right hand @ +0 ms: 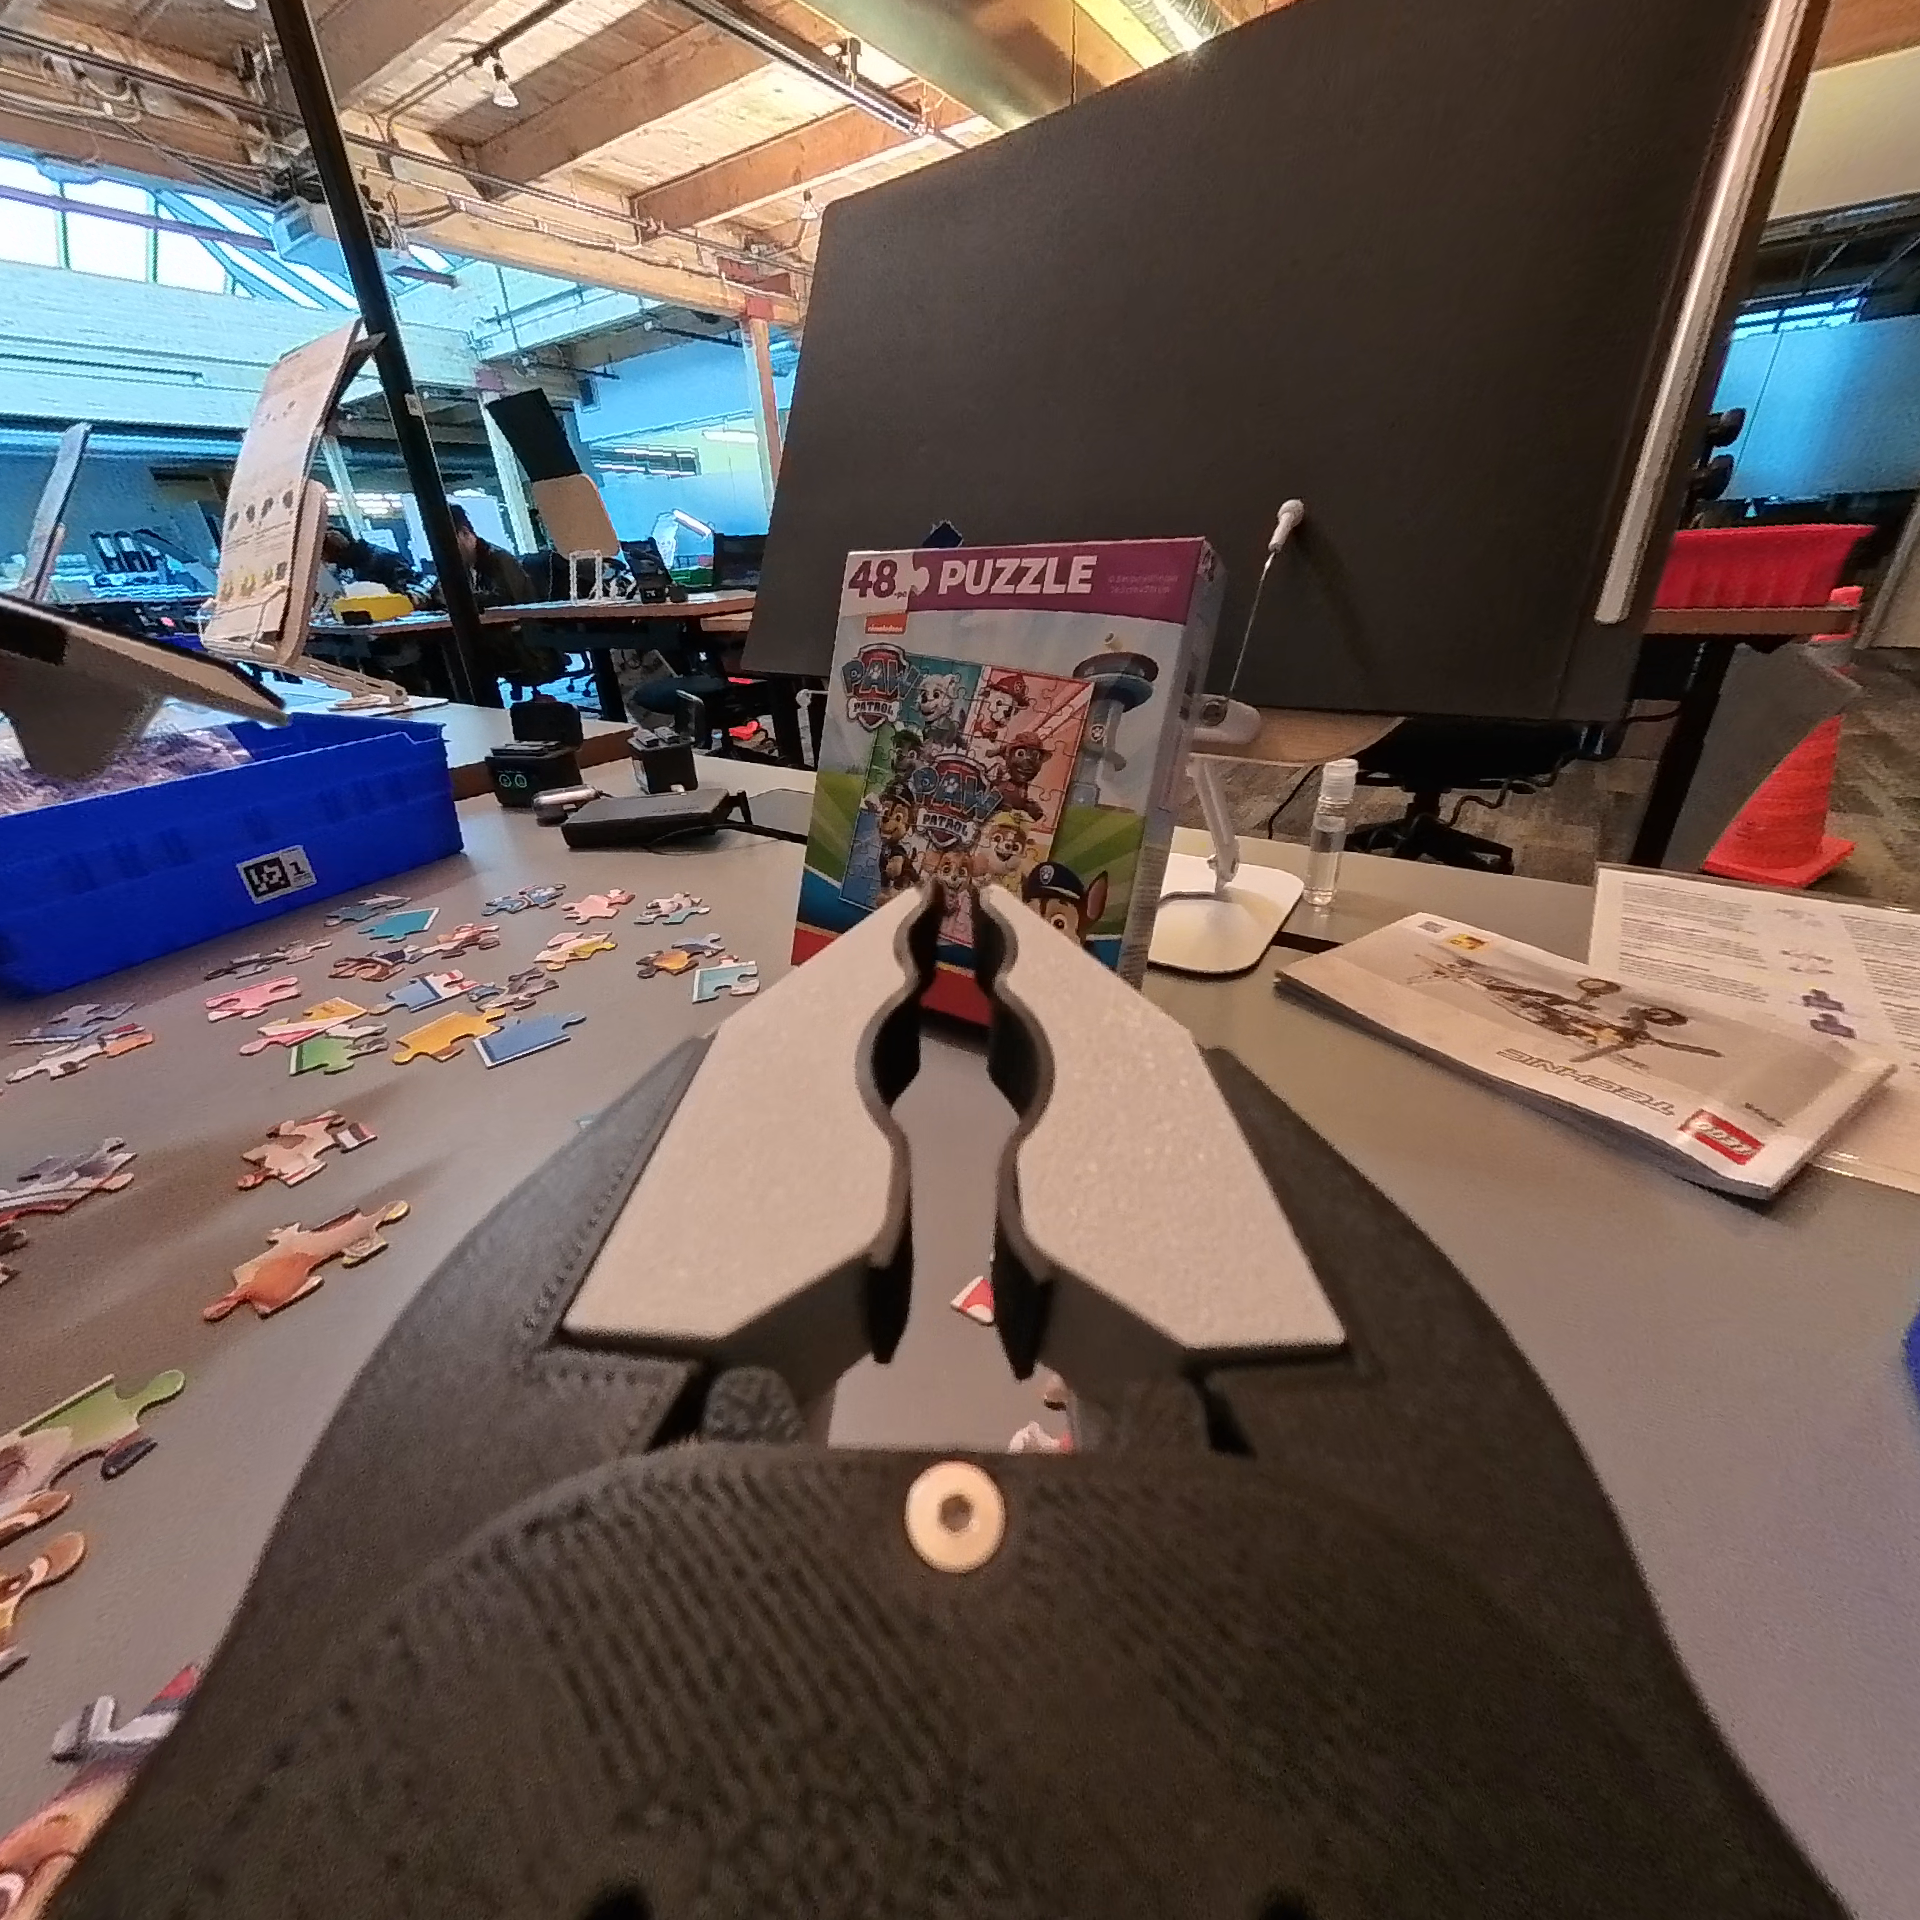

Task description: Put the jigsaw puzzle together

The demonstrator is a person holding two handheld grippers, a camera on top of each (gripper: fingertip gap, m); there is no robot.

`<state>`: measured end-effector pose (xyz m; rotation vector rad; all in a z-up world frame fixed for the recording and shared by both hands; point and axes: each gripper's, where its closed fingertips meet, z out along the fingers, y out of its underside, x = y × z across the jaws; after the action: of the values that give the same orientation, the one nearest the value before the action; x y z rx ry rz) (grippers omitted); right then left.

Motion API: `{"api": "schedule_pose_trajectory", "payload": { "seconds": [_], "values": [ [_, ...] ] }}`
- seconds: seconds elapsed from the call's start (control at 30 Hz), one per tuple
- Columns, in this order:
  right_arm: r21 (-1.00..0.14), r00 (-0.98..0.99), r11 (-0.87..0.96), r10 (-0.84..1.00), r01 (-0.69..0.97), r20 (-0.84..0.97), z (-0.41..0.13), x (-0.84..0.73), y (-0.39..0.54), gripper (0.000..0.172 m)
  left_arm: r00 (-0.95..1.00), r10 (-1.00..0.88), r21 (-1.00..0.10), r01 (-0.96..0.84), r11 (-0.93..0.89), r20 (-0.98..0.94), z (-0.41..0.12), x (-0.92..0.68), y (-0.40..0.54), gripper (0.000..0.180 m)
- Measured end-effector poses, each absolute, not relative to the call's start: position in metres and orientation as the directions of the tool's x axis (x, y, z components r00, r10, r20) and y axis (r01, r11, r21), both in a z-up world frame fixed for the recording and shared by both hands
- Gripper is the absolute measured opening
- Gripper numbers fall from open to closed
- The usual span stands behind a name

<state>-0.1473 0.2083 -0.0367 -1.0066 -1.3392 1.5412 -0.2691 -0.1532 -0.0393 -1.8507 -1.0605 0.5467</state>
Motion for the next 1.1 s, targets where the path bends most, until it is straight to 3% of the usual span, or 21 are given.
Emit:
{"api": "schedule_pose_trajectory", "payload": {
  "seconds": [1.1],
  "values": [
    [-0.999, -0.285, 0.031, 0.958, -0.041, 0.042, -0.050, -0.159, 0.197, 0.071, 0.455, 0.887, -0.879, 0.453, -0.151, 0.083, -0.034, -0.276, -0.187, 0.075]
  ]
}}
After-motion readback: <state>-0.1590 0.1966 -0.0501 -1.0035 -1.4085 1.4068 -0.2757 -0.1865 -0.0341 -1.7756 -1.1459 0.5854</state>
